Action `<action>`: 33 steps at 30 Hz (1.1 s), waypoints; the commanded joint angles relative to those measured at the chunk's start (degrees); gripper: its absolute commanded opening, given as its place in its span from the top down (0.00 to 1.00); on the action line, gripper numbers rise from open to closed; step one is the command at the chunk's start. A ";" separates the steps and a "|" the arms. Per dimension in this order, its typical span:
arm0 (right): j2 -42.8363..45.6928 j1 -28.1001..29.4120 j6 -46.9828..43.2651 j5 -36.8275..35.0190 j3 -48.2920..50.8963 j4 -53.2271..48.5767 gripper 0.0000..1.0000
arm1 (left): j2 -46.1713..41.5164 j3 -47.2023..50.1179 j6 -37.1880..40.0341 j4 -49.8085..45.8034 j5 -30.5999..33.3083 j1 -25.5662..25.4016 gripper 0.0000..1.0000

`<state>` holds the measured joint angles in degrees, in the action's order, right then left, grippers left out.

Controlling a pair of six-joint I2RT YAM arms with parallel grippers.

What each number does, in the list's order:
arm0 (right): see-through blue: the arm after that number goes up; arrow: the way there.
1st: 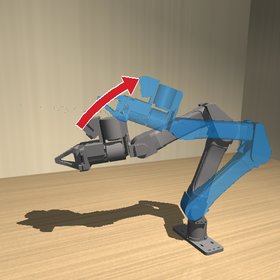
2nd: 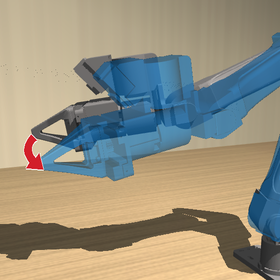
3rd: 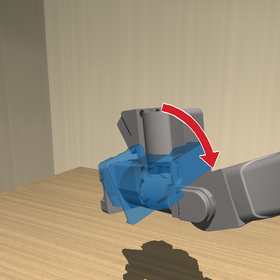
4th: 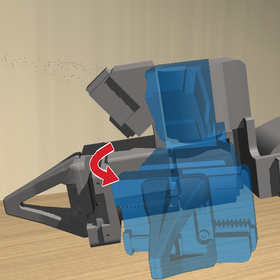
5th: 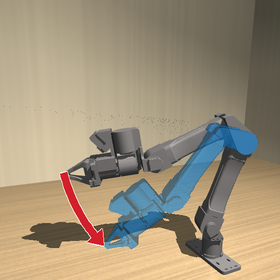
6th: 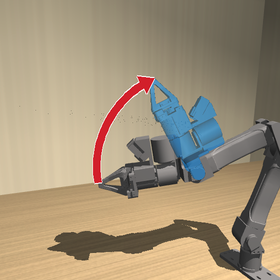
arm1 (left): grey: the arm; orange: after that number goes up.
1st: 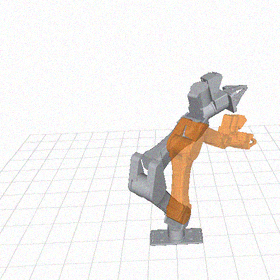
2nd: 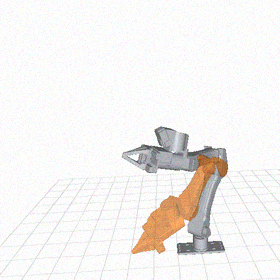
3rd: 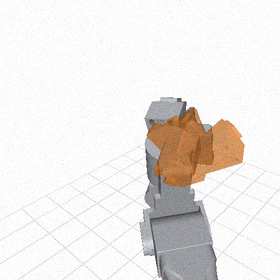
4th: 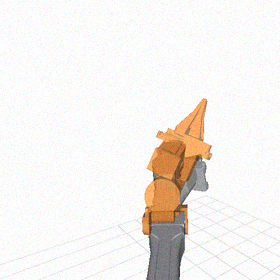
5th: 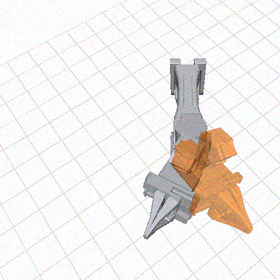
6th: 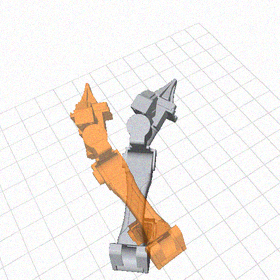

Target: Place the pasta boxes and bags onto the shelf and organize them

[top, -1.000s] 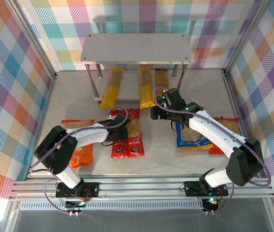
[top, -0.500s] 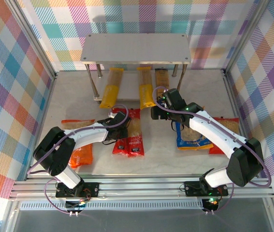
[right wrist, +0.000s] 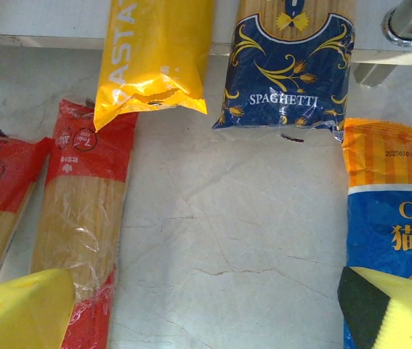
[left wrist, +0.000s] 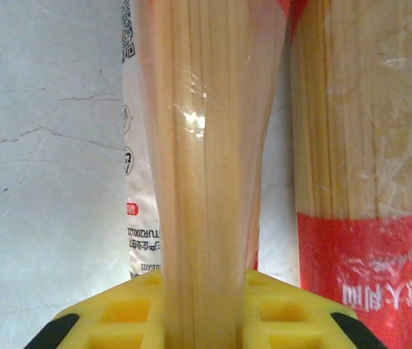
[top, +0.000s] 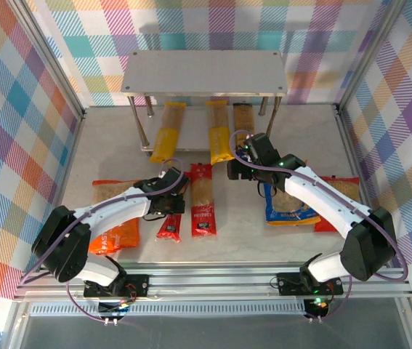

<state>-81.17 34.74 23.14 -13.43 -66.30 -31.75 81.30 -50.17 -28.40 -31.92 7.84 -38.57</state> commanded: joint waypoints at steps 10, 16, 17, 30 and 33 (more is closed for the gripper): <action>1.98 -0.11 -0.47 -1.16 -0.64 0.37 0.06 | -10.16 -7.93 2.94 -2.45 -1.14 2.96 1.00; 2.05 -0.13 -0.20 -0.90 -0.32 0.28 0.06 | -7.63 -11.69 4.86 2.88 -3.68 5.51 1.00; 2.07 -0.16 -0.16 -0.91 -0.32 0.16 0.06 | -6.72 -12.51 5.13 3.88 -4.07 5.69 1.00; 3.21 -0.11 -0.32 -1.76 -0.41 -1.03 0.06 | 13.54 -33.01 14.87 9.38 -1.78 10.37 1.00; 3.21 -0.11 -0.50 -2.08 -0.43 -1.23 0.06 | 18.40 -38.36 16.12 9.25 -1.85 11.63 1.00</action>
<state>-79.66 34.74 23.11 -14.48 -66.30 -32.23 98.59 -82.61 -15.59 -29.15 4.16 -28.23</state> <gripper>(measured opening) 0.939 0.180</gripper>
